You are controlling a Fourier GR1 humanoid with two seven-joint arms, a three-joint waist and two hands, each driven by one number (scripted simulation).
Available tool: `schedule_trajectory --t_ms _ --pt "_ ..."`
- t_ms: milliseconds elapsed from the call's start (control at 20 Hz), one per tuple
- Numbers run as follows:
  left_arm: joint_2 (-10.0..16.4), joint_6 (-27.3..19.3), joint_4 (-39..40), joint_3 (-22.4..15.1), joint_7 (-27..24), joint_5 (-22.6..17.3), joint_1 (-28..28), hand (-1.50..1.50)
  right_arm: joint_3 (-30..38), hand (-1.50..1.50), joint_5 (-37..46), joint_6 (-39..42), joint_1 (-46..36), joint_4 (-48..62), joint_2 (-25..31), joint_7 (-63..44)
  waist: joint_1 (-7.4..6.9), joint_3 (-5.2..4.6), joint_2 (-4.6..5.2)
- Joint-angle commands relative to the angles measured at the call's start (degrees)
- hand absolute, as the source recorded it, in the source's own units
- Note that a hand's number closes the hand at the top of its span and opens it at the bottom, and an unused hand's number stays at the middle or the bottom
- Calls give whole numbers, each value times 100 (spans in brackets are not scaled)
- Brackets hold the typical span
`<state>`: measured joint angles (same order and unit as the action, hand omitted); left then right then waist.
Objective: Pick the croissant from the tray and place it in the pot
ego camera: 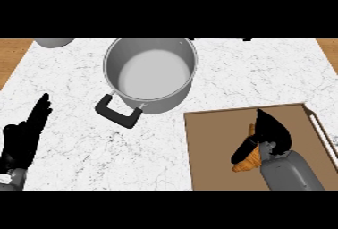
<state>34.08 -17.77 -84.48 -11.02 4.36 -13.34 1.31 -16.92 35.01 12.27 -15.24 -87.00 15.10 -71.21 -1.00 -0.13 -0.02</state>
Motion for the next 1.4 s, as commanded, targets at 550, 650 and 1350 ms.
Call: schedule_trajectory --t_ms 550,650,1350 --pt "-182 174 174 228 -88 83 39 0 236 -150 446 592 26 361 -434 -1027 134 7 -2" --pt "-318 -38 -209 19 39 248 -194 0 225 150 410 750 -131 679 -593 -941 58 11 -4" --pt "-442 140 12 325 -4 449 -183 0 513 150 896 987 -251 614 -721 -368 98 10 3"
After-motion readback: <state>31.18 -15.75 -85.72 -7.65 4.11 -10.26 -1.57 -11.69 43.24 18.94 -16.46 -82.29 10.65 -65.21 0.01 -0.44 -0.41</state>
